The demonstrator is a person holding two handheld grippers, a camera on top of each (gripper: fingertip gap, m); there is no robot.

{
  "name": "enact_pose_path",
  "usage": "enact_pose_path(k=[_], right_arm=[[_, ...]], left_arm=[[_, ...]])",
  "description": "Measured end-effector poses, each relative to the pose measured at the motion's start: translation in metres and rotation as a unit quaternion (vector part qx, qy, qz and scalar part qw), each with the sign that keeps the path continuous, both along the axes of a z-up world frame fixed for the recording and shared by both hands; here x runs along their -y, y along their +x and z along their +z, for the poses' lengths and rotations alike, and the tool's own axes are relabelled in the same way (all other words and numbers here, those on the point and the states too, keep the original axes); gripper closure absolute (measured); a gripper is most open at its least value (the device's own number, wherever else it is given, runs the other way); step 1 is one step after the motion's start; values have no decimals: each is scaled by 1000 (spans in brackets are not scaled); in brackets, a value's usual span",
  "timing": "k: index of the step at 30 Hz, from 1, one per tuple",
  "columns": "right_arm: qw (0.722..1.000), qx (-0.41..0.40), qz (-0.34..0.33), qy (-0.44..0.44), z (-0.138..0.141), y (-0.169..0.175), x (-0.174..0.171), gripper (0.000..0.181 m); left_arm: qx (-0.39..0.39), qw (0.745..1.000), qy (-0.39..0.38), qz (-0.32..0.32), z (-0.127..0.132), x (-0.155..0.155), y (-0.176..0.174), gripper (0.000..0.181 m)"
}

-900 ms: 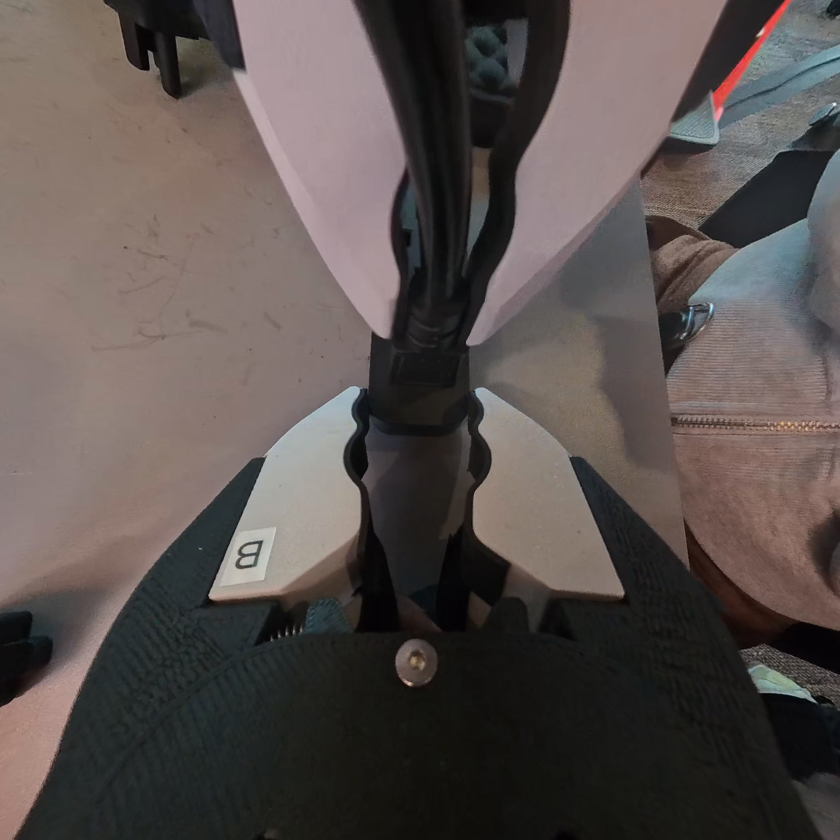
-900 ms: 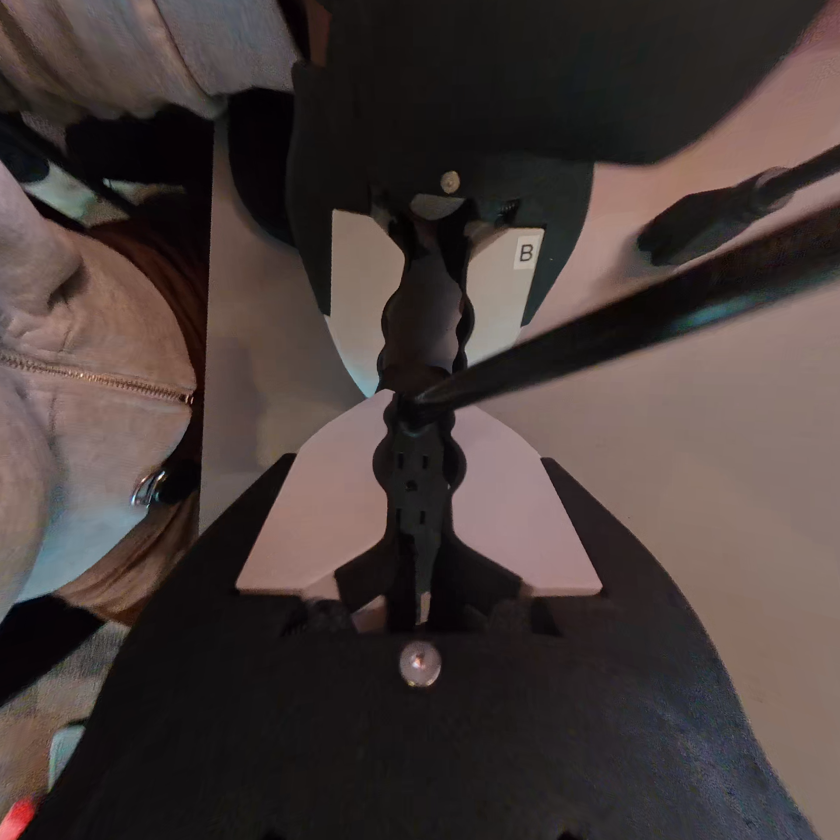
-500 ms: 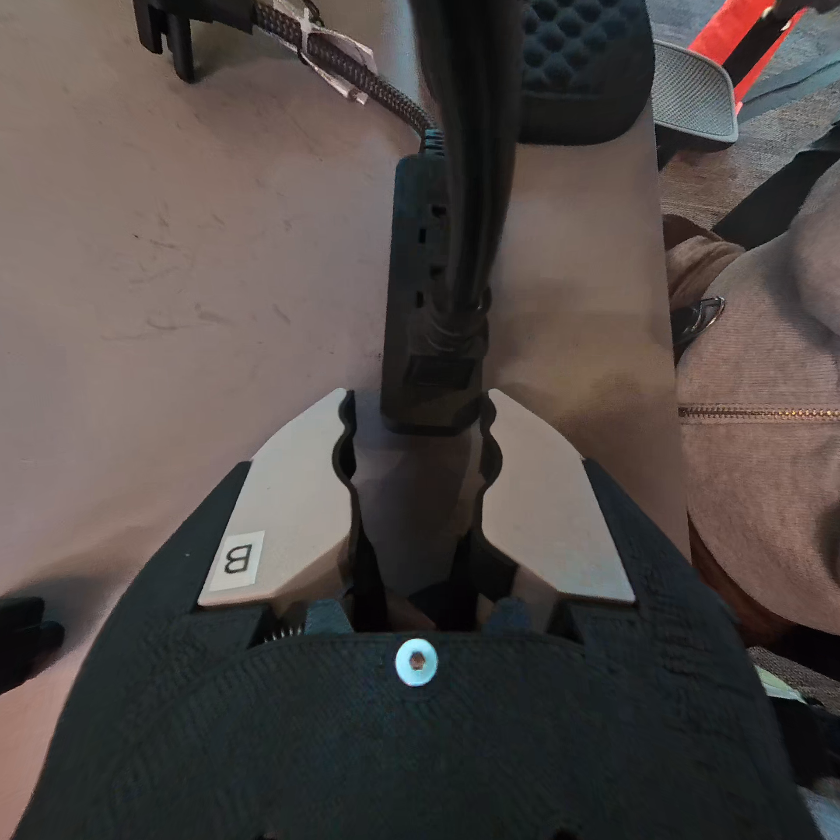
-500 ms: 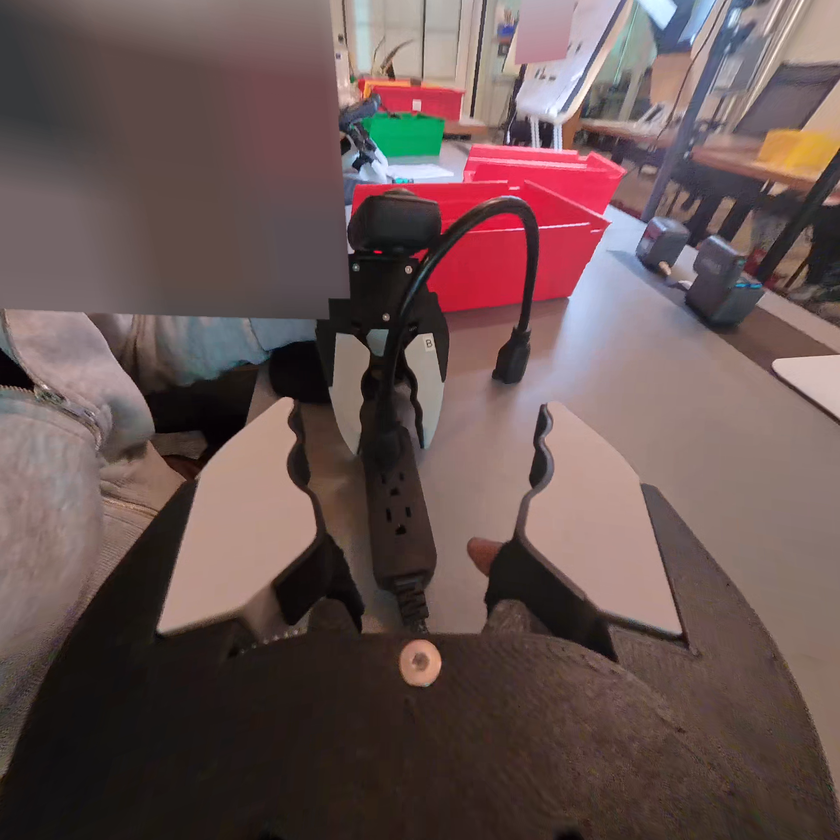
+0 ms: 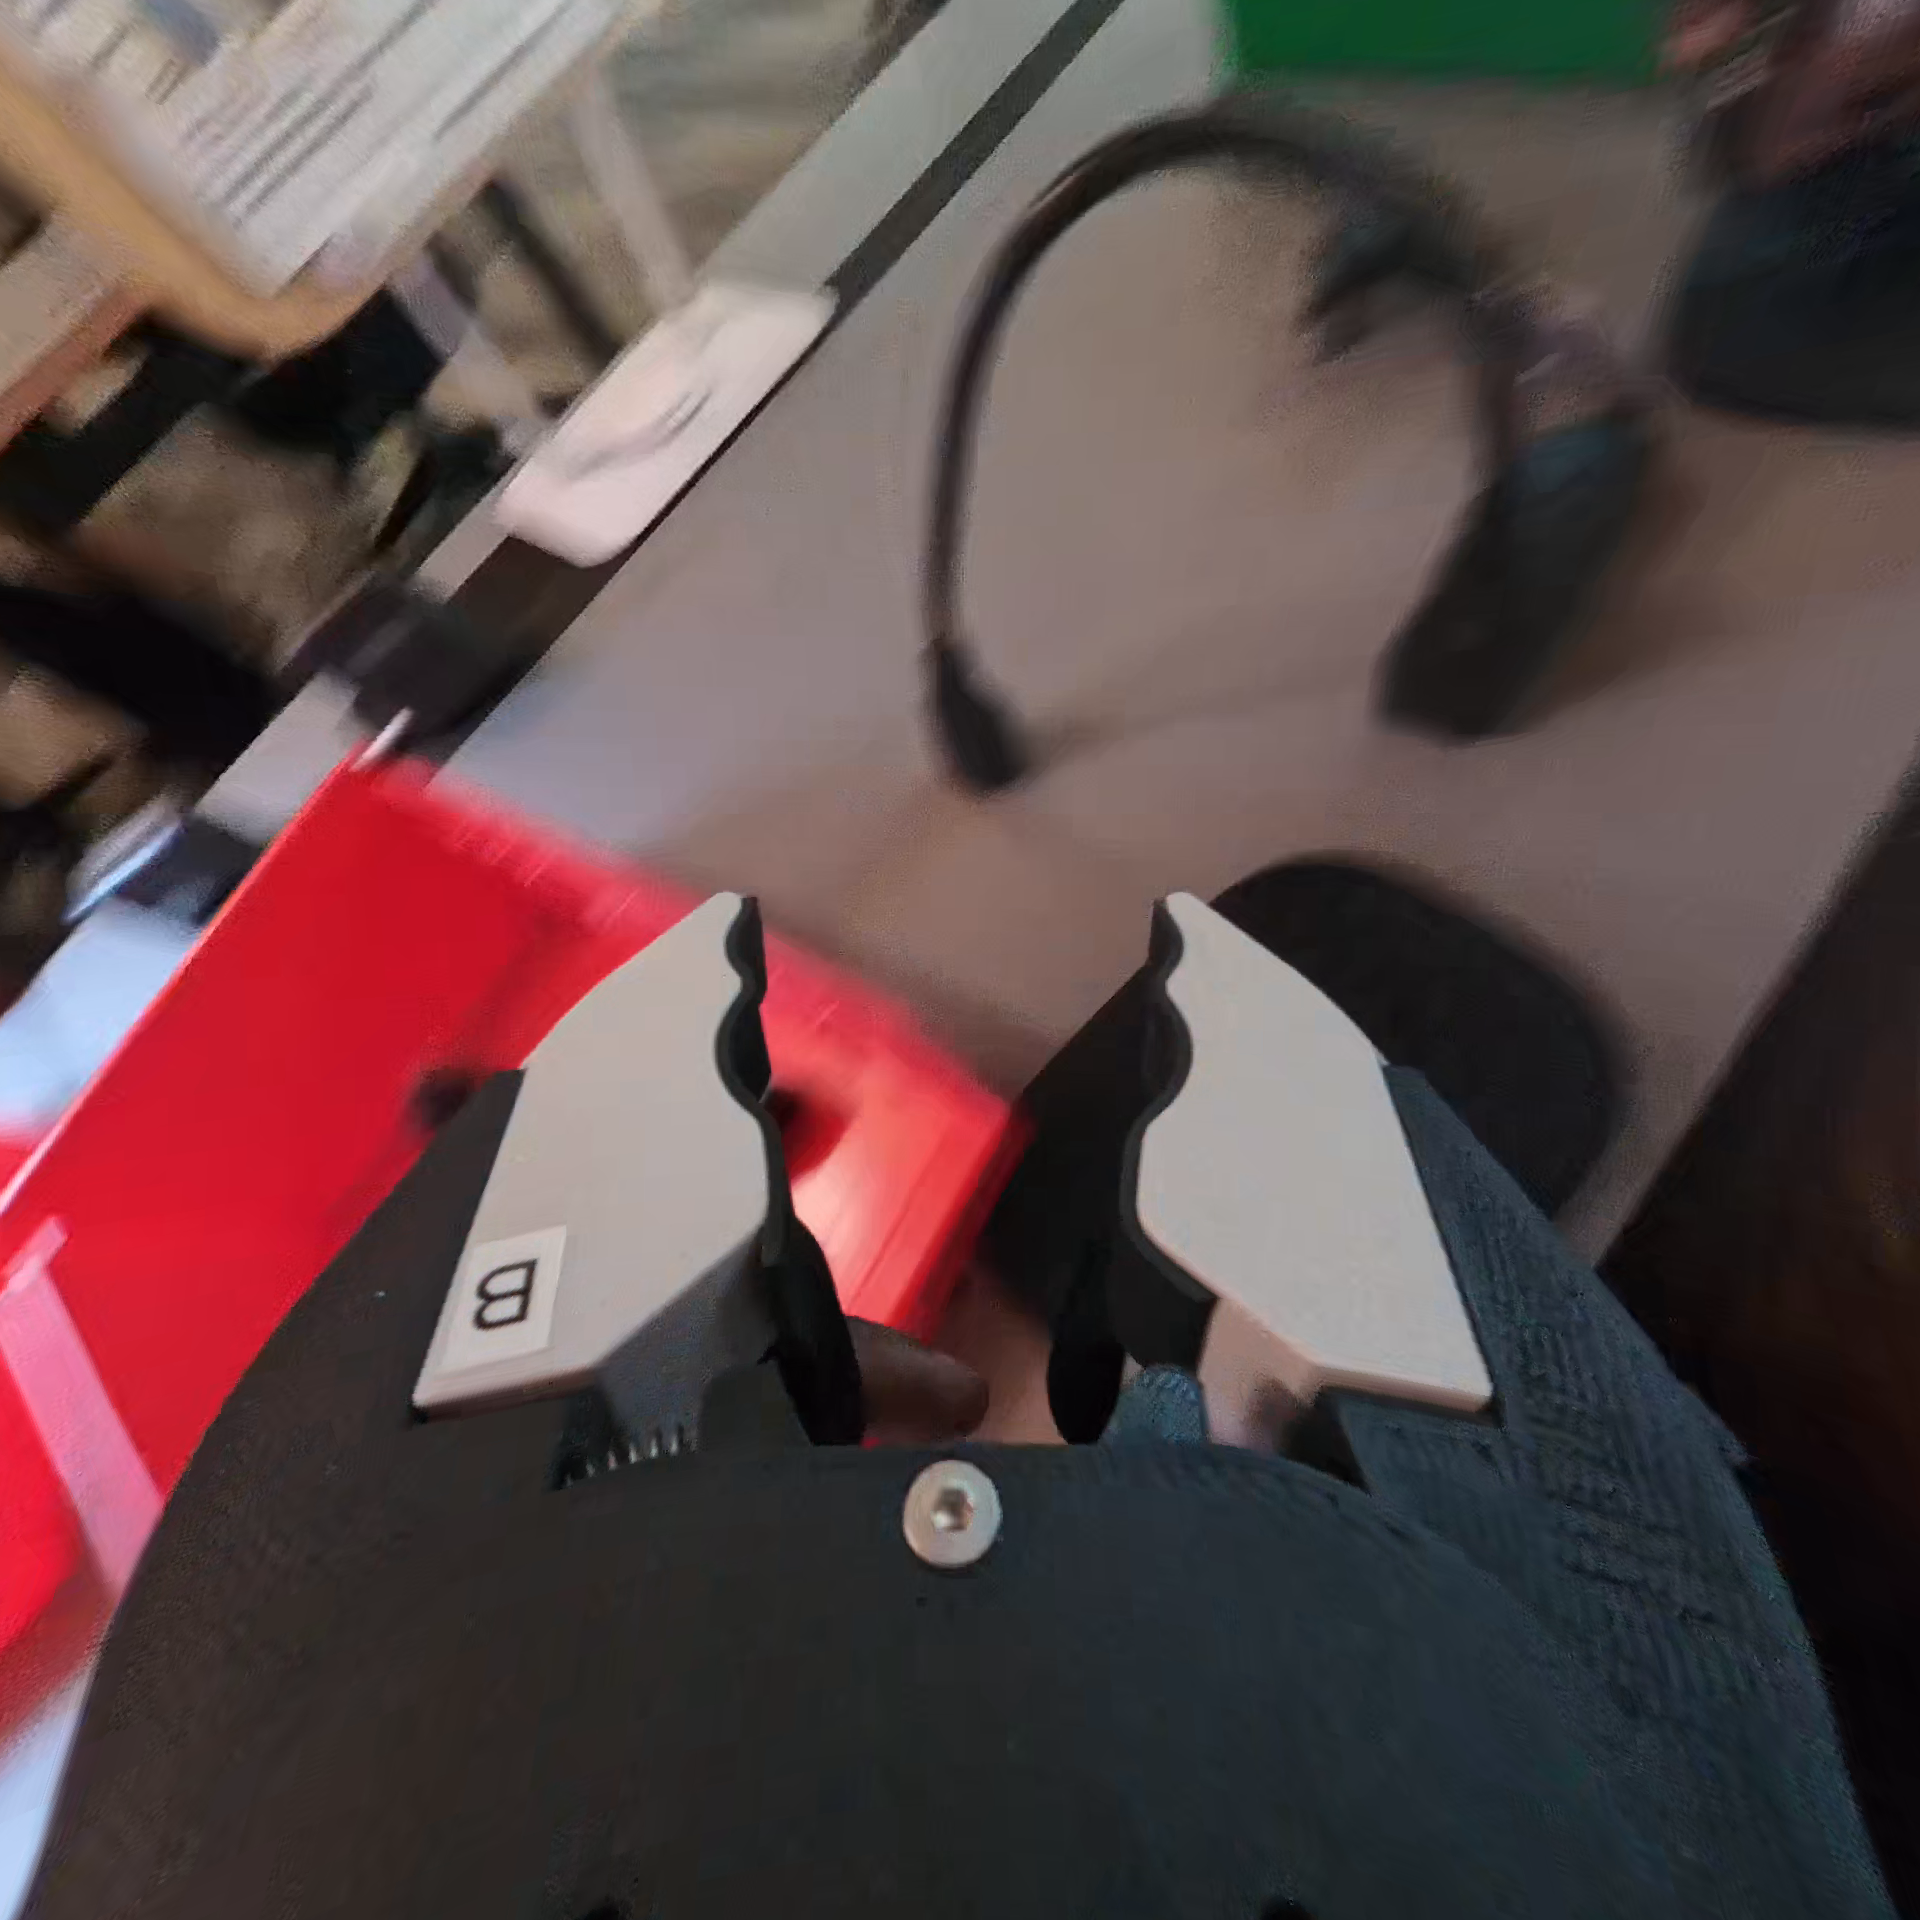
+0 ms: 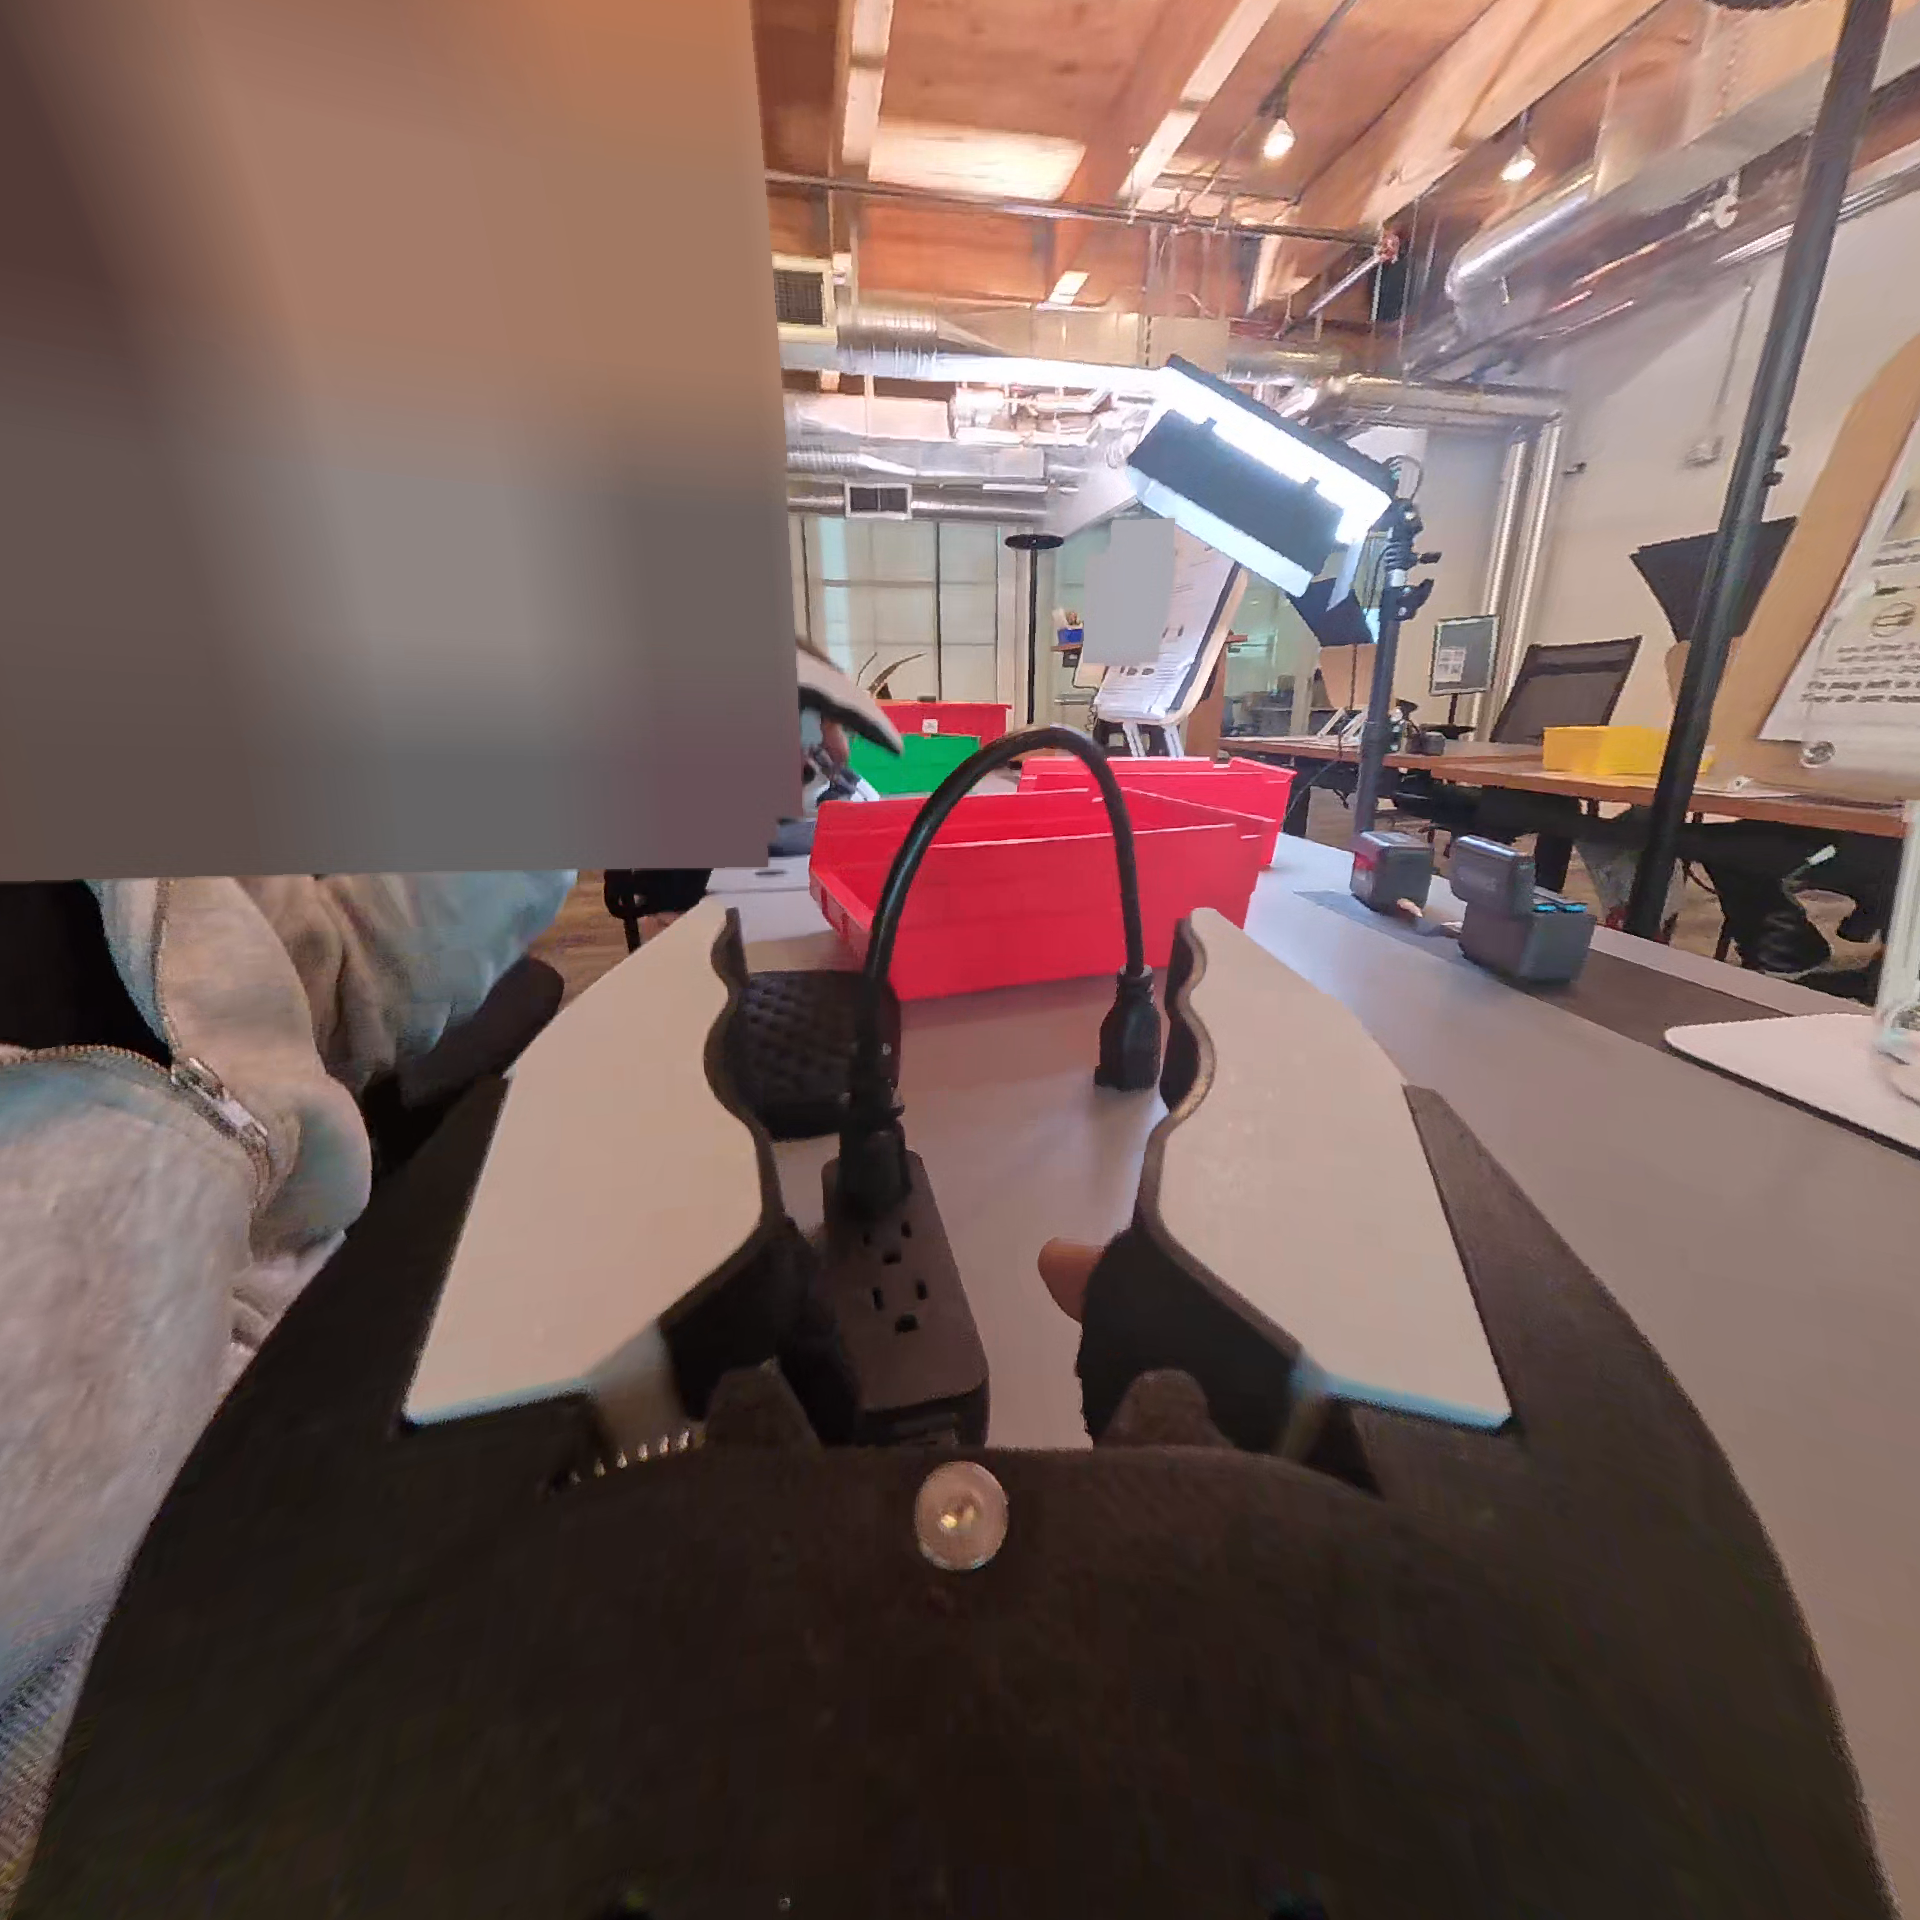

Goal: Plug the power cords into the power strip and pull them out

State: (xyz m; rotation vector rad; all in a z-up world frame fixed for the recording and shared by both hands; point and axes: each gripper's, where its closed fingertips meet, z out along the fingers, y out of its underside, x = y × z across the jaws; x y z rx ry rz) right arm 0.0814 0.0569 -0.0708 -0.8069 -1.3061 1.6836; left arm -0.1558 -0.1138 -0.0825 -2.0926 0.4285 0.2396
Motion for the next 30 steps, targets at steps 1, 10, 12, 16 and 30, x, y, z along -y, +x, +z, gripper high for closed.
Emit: enact_pose_path(k=[1,10,12,16,30], right_arm=[[1000,10,4,15,-5,-2,5,104],[997,43,11,67,-22,-9,17,100],[998,36,14,47,-19,-7,14,102],[999,31,12,37,-17,-7,11,104],[999,36,10,8,-18,-9,1,108]], left_arm=[[-13,998,-35,52,1,16,-32,112],[-103,937,-309,126,-53,54,-141,116],[-113,934,-329,85,-67,38,-144,117],[-180,925,-335,21,-83,0,-168,127],[-204,821,-492,-204,-139,-33,-194,128]])
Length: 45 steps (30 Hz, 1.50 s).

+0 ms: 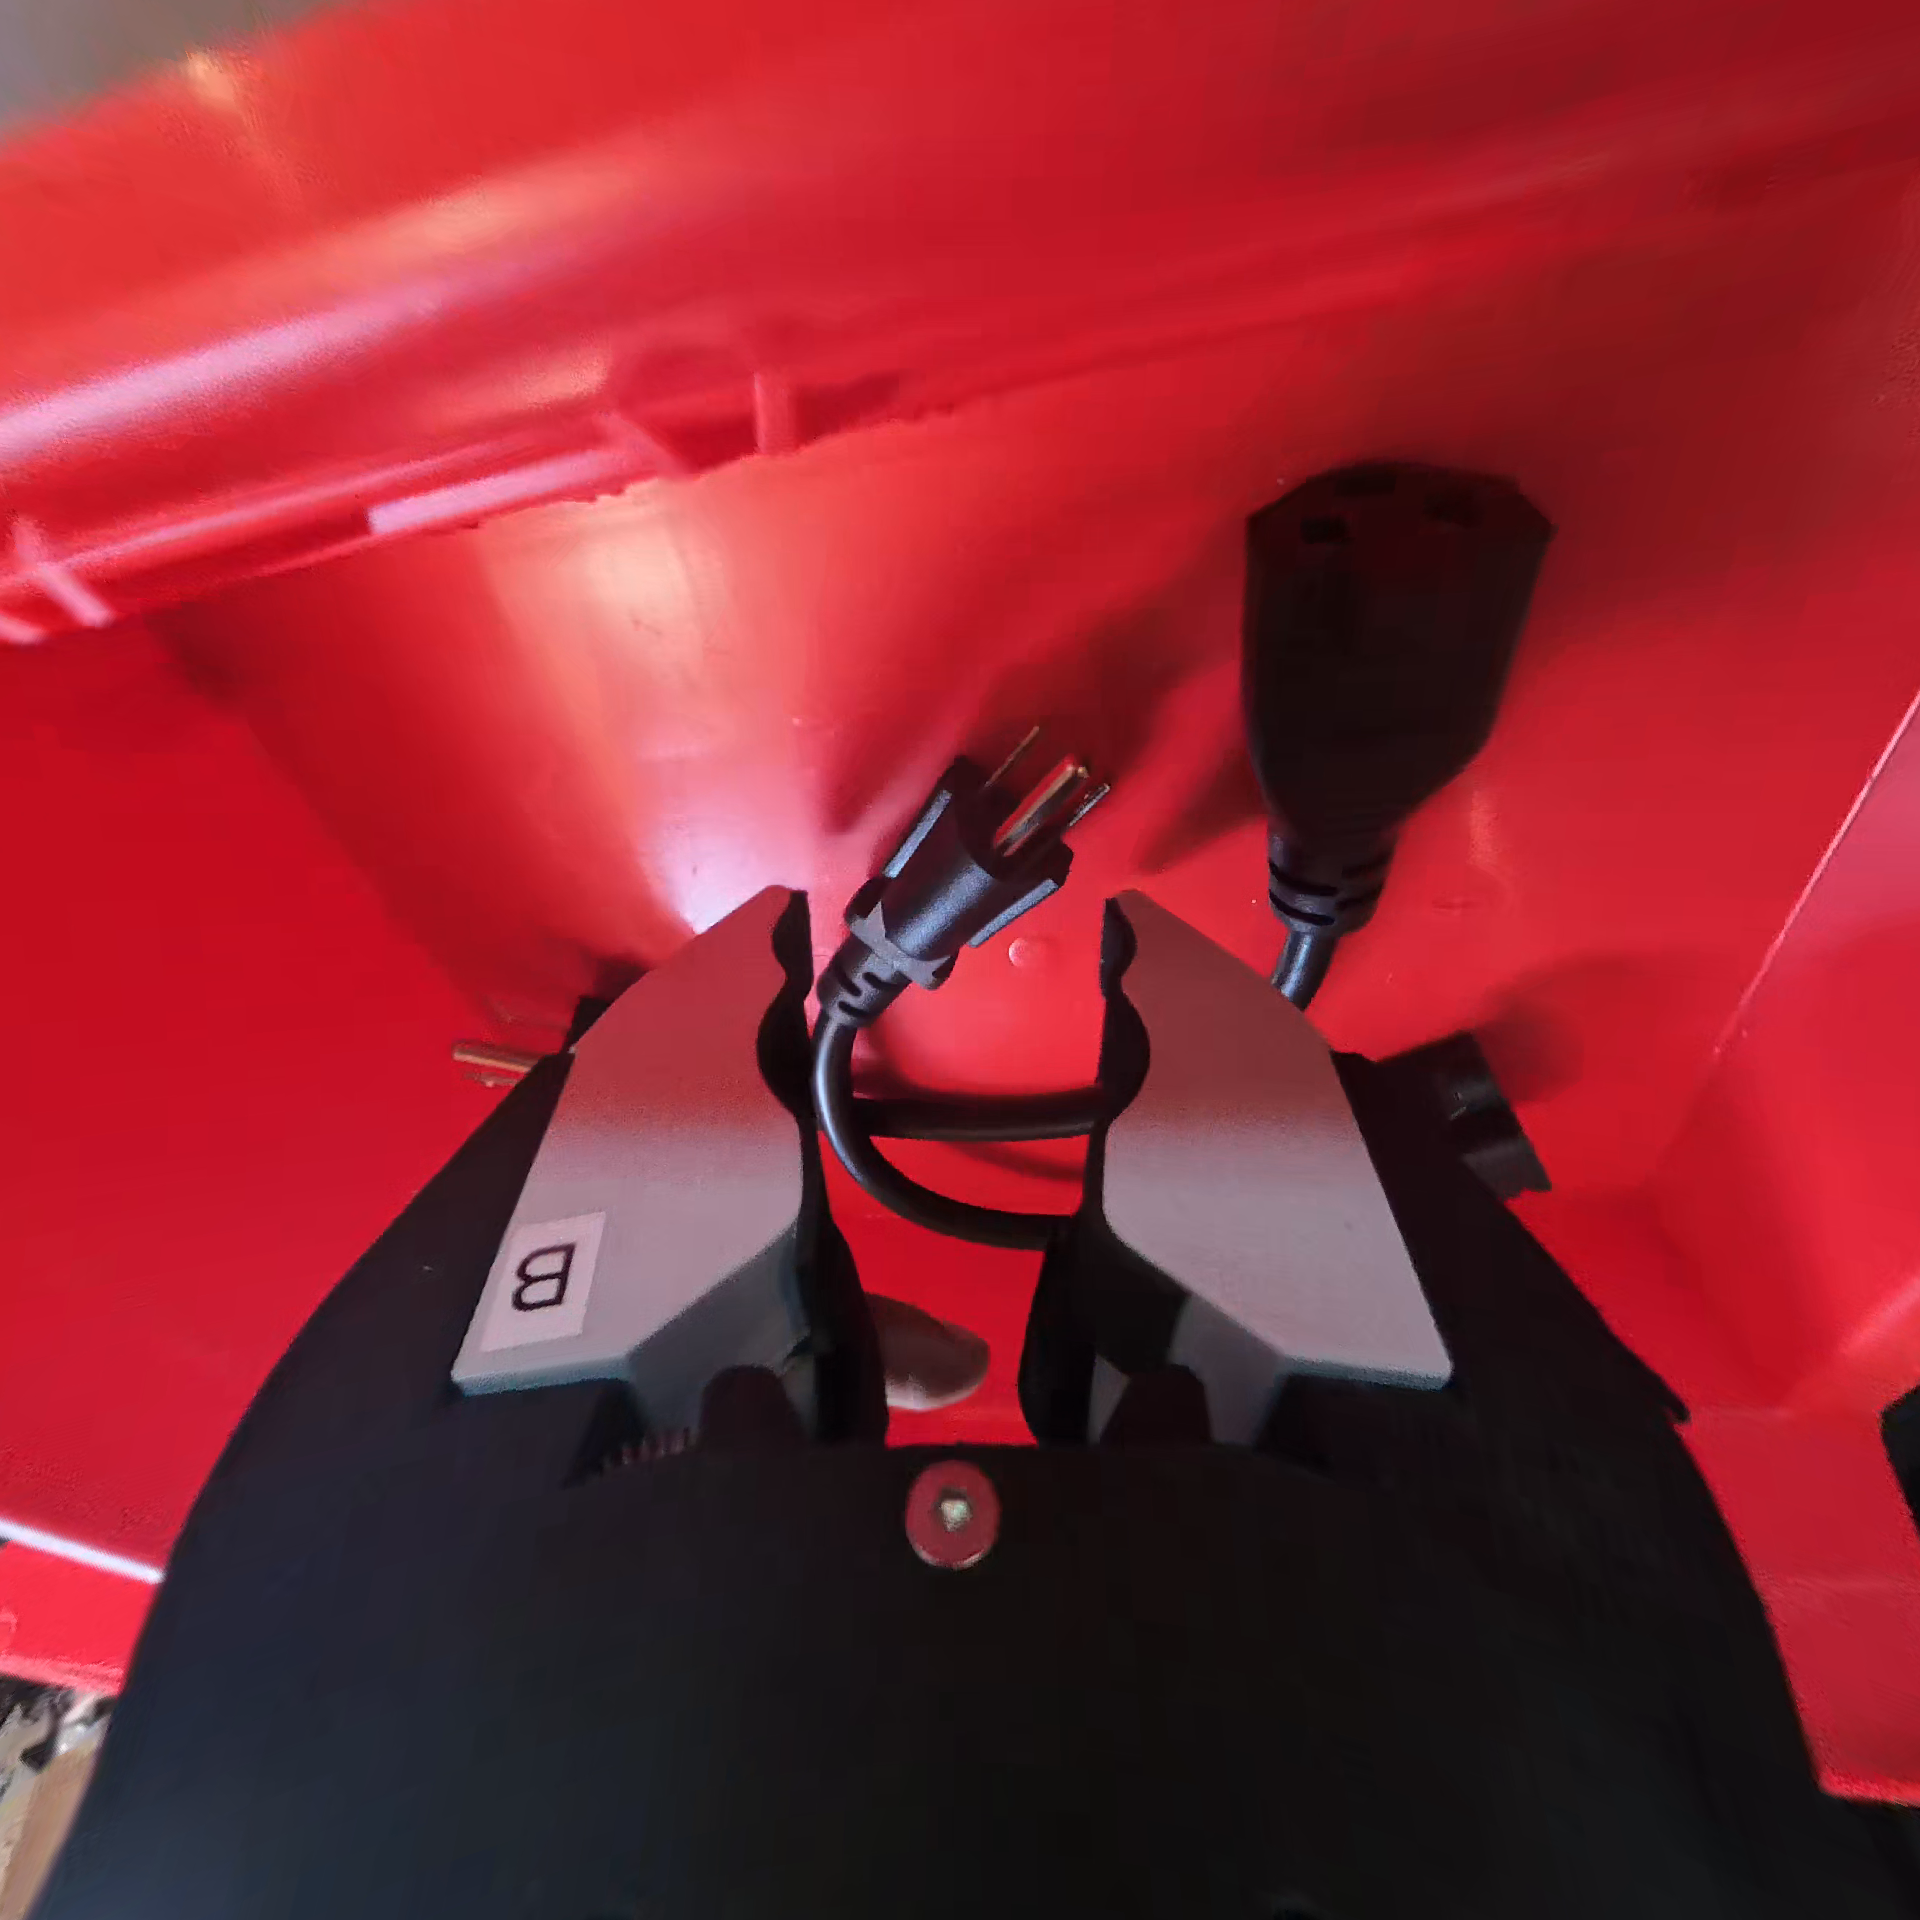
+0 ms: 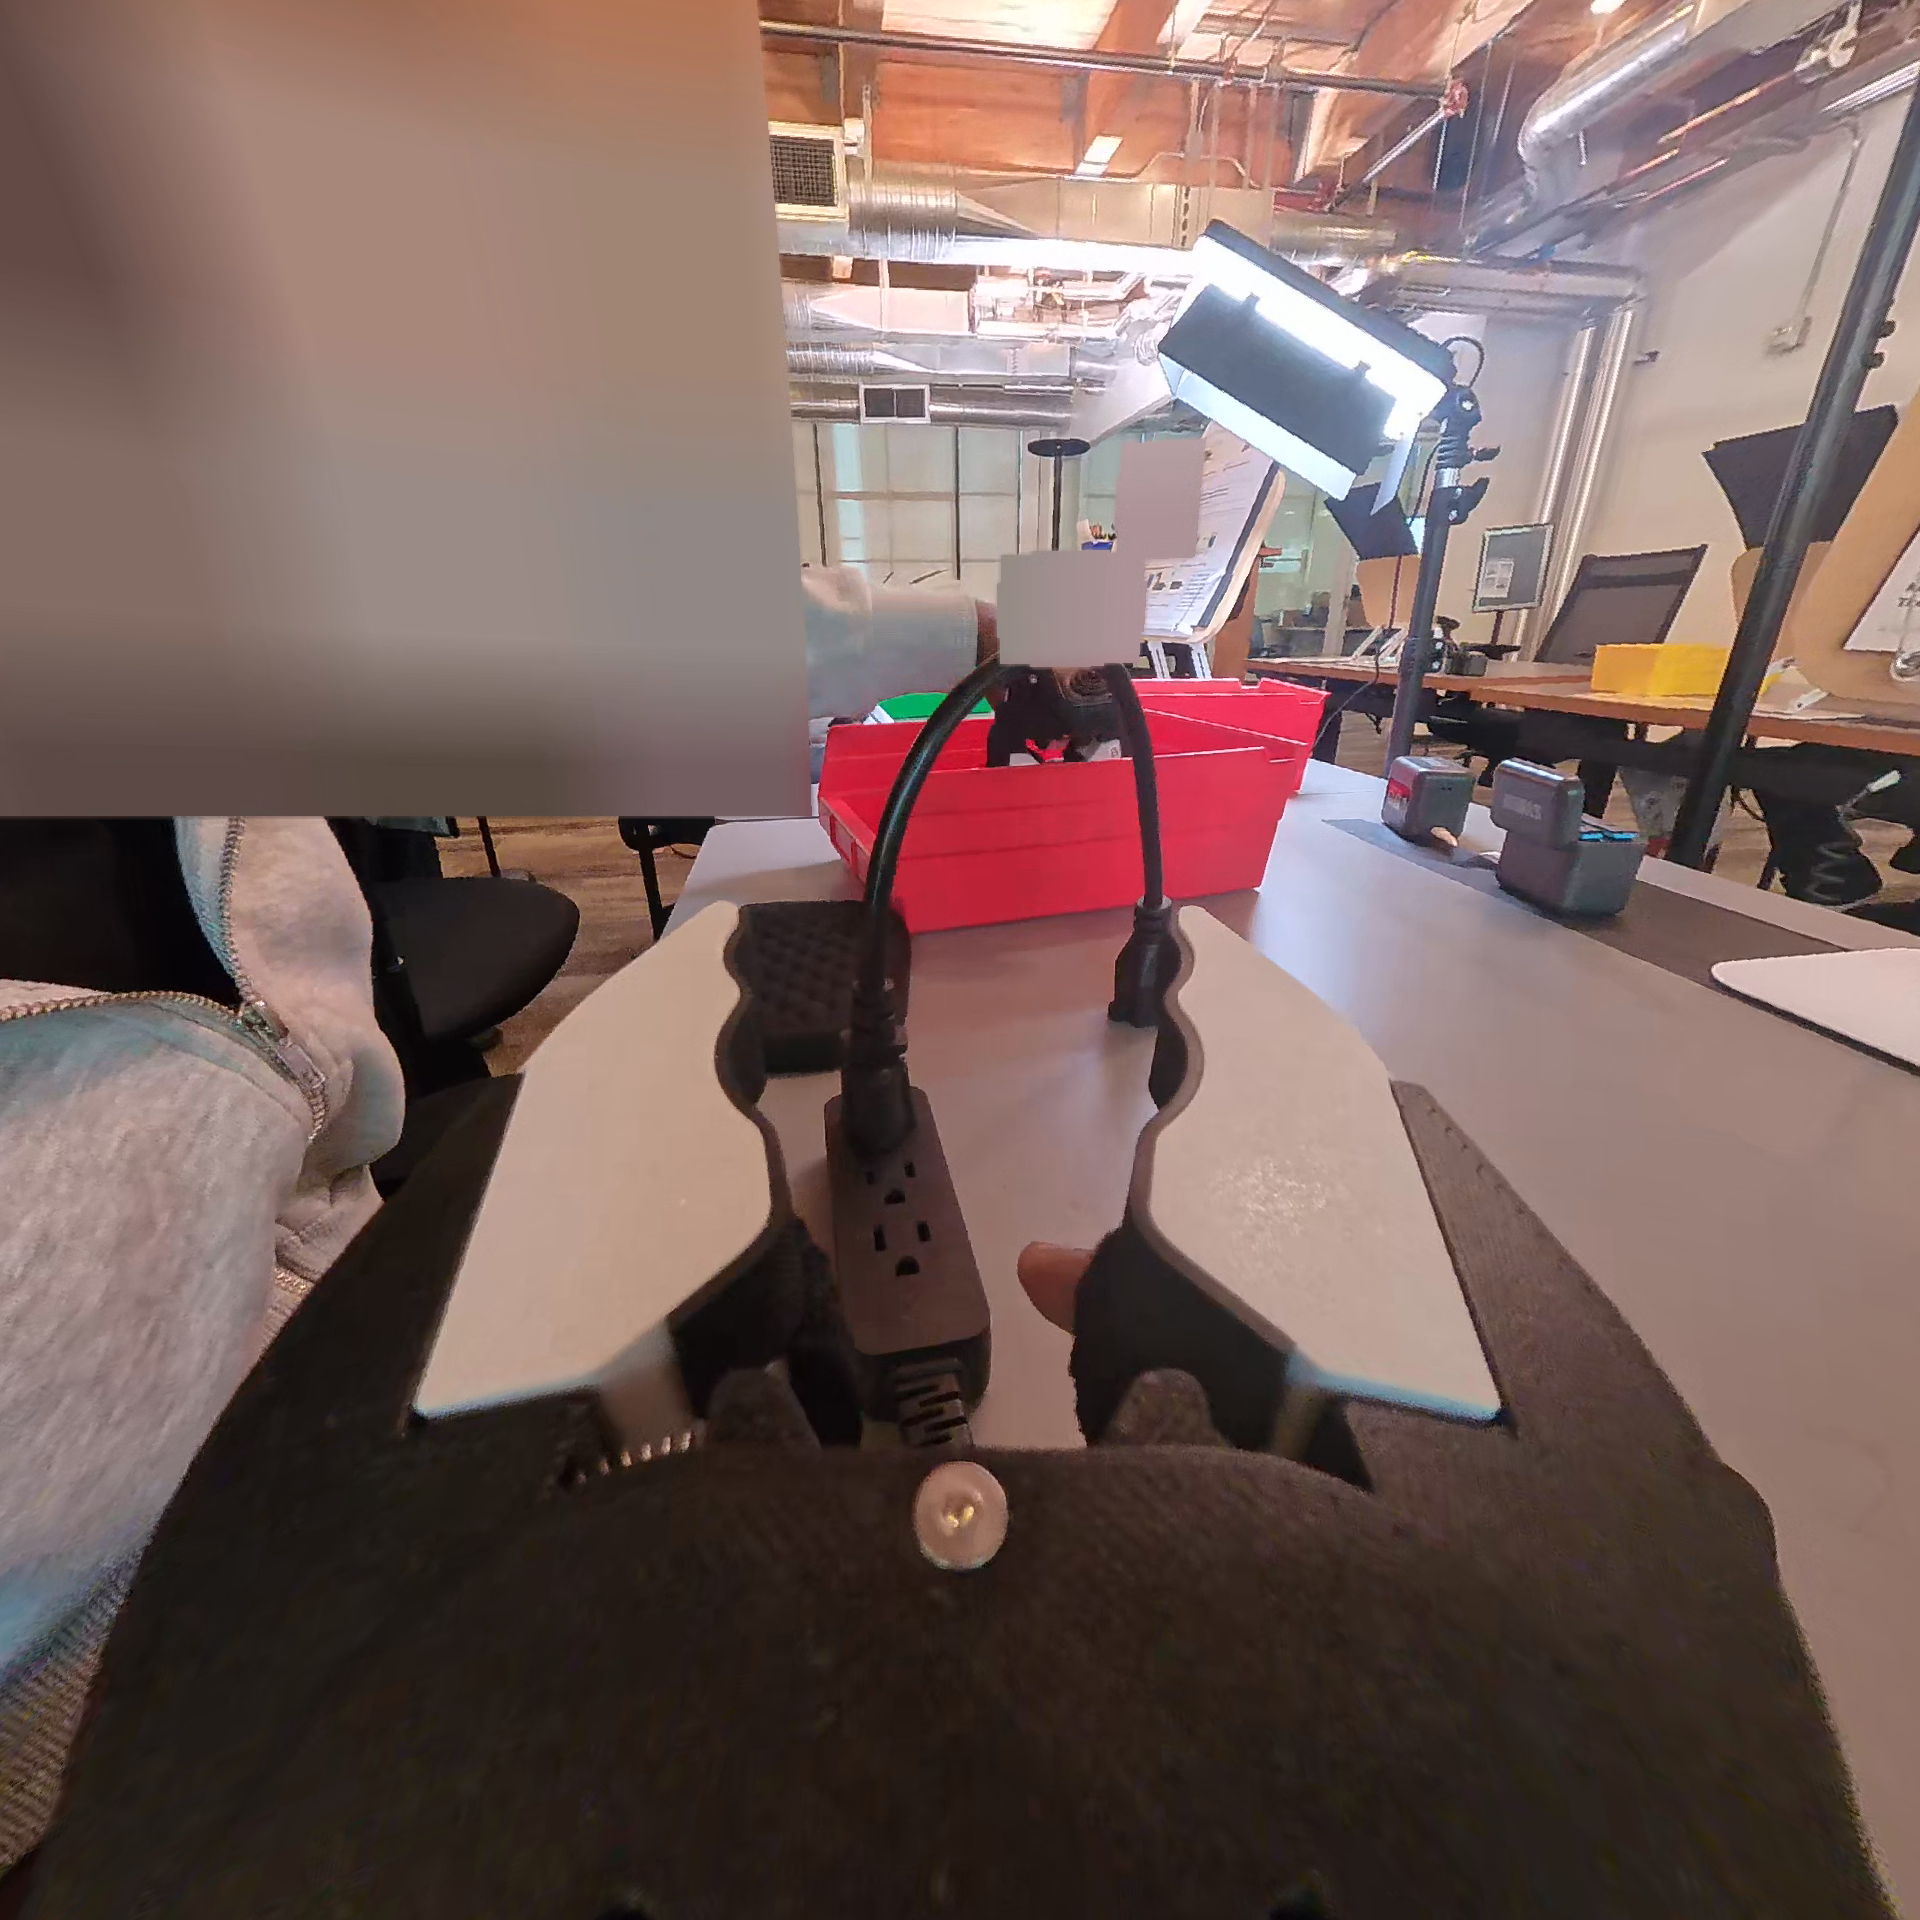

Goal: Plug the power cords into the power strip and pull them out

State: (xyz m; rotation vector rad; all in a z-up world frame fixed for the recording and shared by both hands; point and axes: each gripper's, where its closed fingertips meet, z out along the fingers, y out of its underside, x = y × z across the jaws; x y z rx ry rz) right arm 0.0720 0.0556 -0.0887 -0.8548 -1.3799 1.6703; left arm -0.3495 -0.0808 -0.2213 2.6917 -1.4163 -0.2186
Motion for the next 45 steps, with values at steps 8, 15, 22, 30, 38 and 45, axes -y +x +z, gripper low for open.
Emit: enact_pose_path(k=[8,15,22,30,38,45], right_arm=[[1000,0,-9,-8,1,-1,-5,109],[1000,-6,-17,8,1,1,-4,111],[999,-4,-20,40,-2,1,3,112],[999,-4,-19,44,-1,2,4,111],[998,-50,-22,33,24,4,13,112],[991,-133,-13,1,103,-7,52,133]], left_arm=[[-10,997,-59,-39,-6,-1,-2,144],[-33,993,105,39,58,7,-16,155],[26,920,363,148,174,28,-11,157],[162,805,550,156,262,30,39,158],[295,732,606,105,284,5,116,159],[443,632,635,3,325,3,217,159]])
